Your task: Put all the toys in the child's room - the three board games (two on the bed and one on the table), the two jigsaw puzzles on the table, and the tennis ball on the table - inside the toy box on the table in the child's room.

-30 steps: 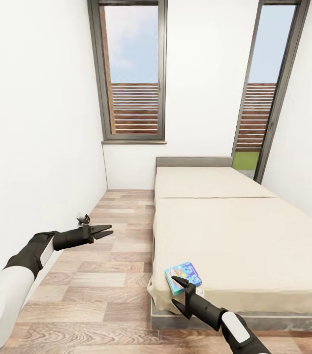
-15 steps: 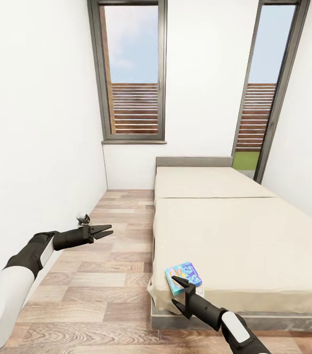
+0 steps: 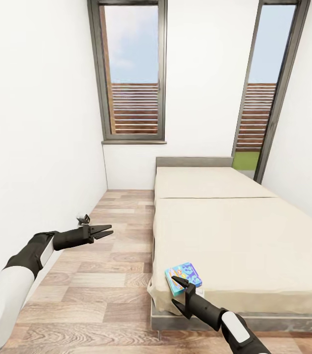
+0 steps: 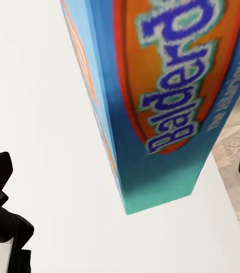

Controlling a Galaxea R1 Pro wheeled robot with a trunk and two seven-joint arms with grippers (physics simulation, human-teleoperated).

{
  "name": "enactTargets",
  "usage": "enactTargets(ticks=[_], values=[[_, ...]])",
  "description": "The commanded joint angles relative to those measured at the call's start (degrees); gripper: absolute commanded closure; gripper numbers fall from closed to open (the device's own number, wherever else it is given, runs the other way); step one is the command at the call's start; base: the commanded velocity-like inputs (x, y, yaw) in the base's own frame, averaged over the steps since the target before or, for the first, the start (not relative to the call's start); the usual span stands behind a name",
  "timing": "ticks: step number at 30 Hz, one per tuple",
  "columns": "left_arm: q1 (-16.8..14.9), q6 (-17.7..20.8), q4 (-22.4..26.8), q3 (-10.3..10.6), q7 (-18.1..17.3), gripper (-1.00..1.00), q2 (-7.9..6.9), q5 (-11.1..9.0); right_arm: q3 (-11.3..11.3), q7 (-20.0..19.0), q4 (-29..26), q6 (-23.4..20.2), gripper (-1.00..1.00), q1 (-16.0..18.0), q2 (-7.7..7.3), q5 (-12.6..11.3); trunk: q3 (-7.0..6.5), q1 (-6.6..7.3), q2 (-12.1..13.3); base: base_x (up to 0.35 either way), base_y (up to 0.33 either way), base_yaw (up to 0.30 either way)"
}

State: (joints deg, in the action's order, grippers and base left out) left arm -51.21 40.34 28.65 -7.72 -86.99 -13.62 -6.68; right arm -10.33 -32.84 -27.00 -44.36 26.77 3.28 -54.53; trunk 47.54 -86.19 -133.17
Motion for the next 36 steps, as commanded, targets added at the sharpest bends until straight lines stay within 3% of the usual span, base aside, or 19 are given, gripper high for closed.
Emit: enactTargets(ticks=[1,18,19,36], values=[[-0.03,0.59,0.0,-0.01,-0.2,-1.0,-0.01,0.0,-0.39,-0.03,0.01,-0.38,-1.0,0.04,0.06,0.11,0.06,0.01,-0.03,0.003,0.0,0.0],[-0.03,0.61,0.0,-0.02,-0.2,-1.0,-0.01,0.0,-0.39,-0.03,-0.07,-0.38,-1.0,0.04,0.06,0.13,0.06,0.01,-0.03,0.0,0.0,0.0],[-0.03,0.62,0.0,-0.02,-0.2,-1.0,-0.01,0.0,-0.39,-0.03,-0.07,-0.38,1.0,0.04,0.06,0.13,0.06,0.01,-0.03,0.0,0.0,0.0],[-0.03,0.74,0.0,-0.02,-0.19,-1.0,-0.01,0.0,-0.39,-0.03,-0.07,-0.38,1.0,0.04,0.06,0.13,0.06,0.01,-0.03,0.0,0.0,0.0]])
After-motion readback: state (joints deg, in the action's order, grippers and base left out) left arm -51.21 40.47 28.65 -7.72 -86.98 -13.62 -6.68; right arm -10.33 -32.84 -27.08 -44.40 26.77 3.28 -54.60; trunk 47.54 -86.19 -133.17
